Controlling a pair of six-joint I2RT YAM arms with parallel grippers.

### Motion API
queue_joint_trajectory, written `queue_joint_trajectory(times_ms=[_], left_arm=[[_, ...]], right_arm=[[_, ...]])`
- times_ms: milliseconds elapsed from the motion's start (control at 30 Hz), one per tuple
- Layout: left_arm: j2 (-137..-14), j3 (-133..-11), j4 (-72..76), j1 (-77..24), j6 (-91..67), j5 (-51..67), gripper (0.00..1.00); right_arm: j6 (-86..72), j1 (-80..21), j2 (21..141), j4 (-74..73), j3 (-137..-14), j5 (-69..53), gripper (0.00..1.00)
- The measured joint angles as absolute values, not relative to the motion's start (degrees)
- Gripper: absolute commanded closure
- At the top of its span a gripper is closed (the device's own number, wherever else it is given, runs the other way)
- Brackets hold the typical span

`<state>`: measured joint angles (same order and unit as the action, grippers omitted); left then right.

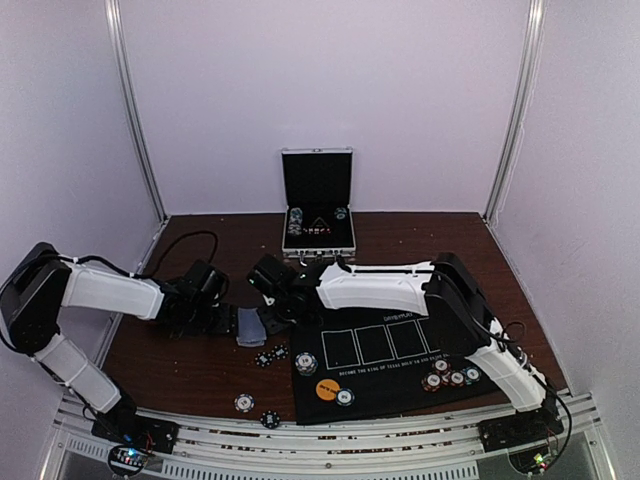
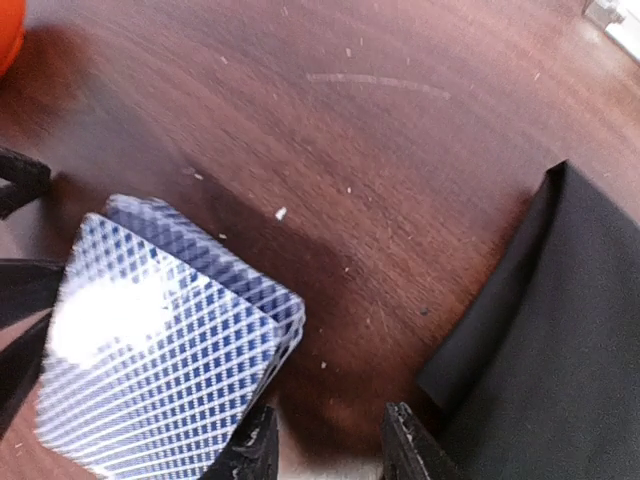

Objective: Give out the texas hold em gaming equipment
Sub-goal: Adjust the poker card at the center of the board, then pick up the poker card from the center of the board.

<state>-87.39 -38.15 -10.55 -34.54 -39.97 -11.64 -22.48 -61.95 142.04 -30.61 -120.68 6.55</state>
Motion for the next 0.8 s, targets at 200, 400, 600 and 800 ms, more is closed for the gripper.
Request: queue_joint_trajectory(times_ms=[200, 400, 600, 800], left_arm=[[-82.76, -38.2, -18.15, -32.38, -39.16, -14.9, 0.11], [-77.54, -39.44, -23.59, -31.14, -38.96, -19.59, 0.1], [-75.64, -41.76, -27.7, -33.15, -41.1, -20.23, 0.02], [-73.91, -46.87, -28.6, -44.12, -46.65, -22.35, 0.02]], right_arm=[[-22.22, -61.87, 136.03, -29.98, -120.11, 7.33, 0.58], [-21.28, -61.23, 130.19, -29.08, -119.63, 8.45, 0.57], [-20.93, -60.6, 128.73, -28.01, -116.6, 8.58, 0.54], [-20.71, -60.31, 125.01, -27.9, -107.53, 9.1, 0.52]])
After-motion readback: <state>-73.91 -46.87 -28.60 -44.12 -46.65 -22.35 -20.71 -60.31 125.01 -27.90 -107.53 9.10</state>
